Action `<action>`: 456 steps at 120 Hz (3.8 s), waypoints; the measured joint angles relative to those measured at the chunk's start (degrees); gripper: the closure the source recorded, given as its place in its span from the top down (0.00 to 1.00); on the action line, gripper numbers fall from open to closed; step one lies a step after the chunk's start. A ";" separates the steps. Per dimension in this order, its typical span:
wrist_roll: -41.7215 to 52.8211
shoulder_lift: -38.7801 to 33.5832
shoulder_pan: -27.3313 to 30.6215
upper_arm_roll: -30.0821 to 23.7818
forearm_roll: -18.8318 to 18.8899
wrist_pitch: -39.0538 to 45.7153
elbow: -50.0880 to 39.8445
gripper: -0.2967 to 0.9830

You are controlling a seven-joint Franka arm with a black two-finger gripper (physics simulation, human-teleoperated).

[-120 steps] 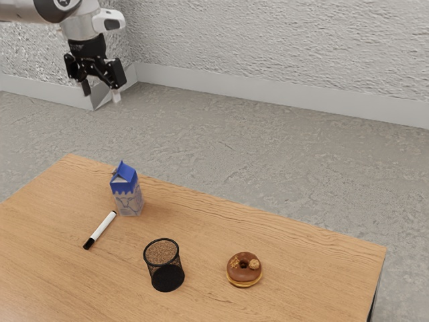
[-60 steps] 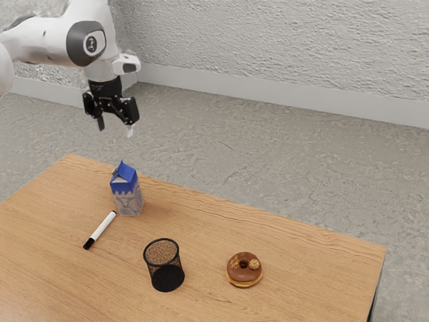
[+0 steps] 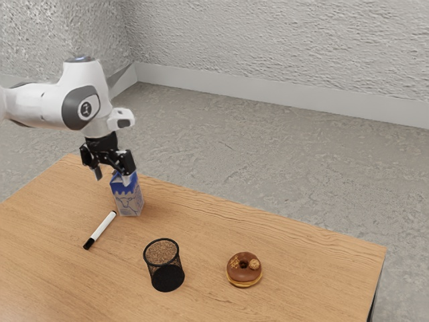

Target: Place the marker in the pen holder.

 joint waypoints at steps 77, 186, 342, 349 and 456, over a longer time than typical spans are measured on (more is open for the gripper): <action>2.86 5.59 0.06 4.19 2.31 18.75 -12.28 0.77; 9.11 12.66 0.30 5.00 0.75 19.56 -8.43 0.65; 8.89 -11.38 0.95 -2.98 0.38 36.48 -21.53 0.19; 8.86 -13.33 0.42 -5.81 0.31 39.69 -22.55 0.19; 10.83 -18.85 0.14 -24.55 -4.59 63.42 -38.27 0.20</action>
